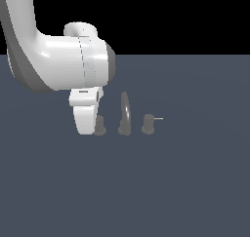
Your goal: Turn on the faucet by rotating a designated handle.
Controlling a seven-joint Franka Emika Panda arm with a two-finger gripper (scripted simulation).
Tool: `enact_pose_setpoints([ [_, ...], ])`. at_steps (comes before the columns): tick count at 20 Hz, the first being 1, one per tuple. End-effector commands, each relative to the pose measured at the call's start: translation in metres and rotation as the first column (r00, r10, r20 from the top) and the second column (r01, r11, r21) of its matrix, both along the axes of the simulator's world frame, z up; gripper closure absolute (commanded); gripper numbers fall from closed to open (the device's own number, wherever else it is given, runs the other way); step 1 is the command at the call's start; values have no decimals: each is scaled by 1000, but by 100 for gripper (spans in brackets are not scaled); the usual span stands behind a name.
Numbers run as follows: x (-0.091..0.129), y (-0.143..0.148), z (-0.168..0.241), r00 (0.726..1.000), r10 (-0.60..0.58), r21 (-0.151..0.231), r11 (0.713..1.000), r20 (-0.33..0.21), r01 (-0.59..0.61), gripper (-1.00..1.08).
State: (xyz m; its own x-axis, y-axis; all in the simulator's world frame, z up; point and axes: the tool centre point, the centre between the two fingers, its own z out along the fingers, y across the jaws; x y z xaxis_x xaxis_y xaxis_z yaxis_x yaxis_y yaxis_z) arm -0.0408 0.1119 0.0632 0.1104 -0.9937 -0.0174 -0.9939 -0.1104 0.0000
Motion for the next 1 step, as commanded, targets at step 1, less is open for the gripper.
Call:
enact_pose_setpoints([
  [1, 8, -43, 1, 998, -58, -17, 998, 2, 58, 108],
])
